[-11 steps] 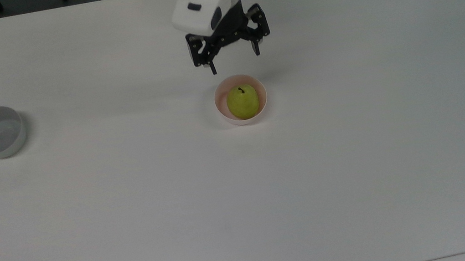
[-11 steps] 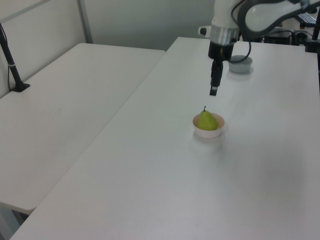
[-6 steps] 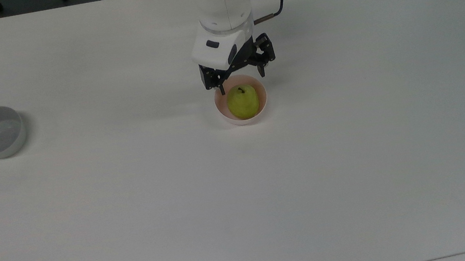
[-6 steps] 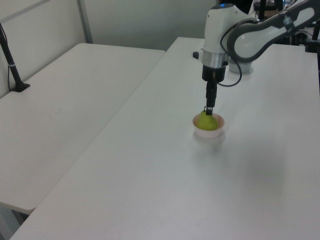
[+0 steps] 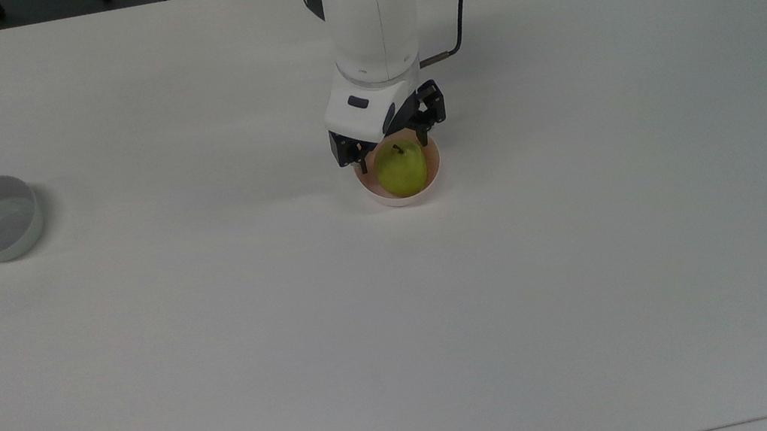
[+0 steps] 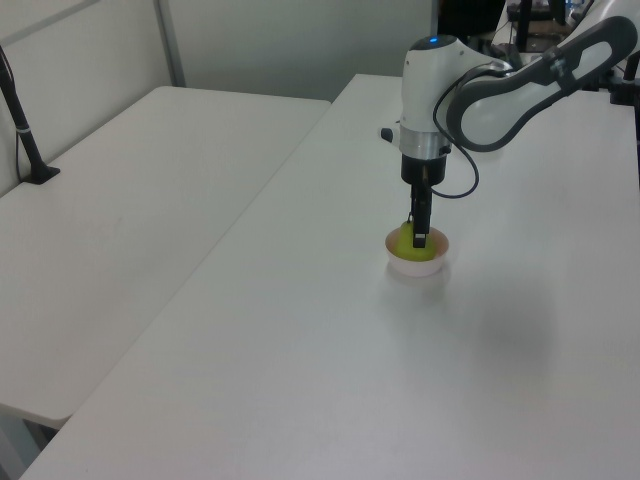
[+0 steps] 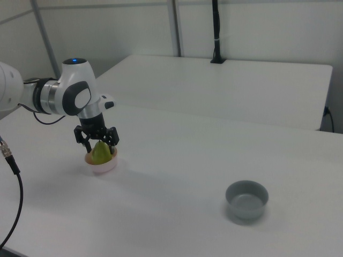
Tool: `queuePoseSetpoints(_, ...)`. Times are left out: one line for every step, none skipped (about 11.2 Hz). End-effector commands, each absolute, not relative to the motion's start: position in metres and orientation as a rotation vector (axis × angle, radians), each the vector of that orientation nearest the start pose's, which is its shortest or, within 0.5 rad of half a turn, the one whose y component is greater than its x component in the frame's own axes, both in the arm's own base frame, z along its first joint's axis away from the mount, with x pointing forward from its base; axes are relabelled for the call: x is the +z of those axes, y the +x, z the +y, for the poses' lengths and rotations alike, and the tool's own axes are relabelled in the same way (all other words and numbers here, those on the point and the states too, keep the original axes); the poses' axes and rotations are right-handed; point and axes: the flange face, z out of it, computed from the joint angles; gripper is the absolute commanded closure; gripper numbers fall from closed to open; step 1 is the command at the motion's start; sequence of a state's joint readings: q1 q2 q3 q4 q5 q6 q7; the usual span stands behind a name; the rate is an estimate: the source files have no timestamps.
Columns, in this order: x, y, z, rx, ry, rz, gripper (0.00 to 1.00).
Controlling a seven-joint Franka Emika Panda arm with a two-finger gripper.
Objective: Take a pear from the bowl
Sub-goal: 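Close the gripper around the green pear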
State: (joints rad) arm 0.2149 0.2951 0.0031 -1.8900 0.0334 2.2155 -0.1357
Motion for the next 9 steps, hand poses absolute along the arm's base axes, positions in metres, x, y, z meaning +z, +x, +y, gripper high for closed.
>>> queuePoseSetpoints(0.341, 0.611, 0.142, -0.104, -3.086, -0.486, 0.23)
queuePoseSetpoints(0.340, 0.611, 0.143, -0.104, -3.084, -0.490, 0.44)
queuePoseSetpoints(0.340, 0.611, 0.143, -0.106, -3.084, -0.490, 0.65)
queuePoseSetpoints(0.341, 0.611, 0.143, -0.106, -3.084, -0.490, 0.85)
queuePoseSetpoints(0.342, 0.611, 0.144, -0.111, -3.084, -0.490, 0.98)
queuePoseSetpoints(0.345, 0.611, 0.142, -0.109, -3.084, -0.488, 1.00)
queuePoseSetpoints(0.351, 0.610, 0.142, -0.111, -3.083, -0.484, 1.00)
queuePoseSetpoints(0.361, 0.608, 0.141, -0.106, -3.085, -0.475, 1.00)
queuePoseSetpoints(0.369, 0.607, 0.138, -0.078, -3.087, -0.469, 1.00)
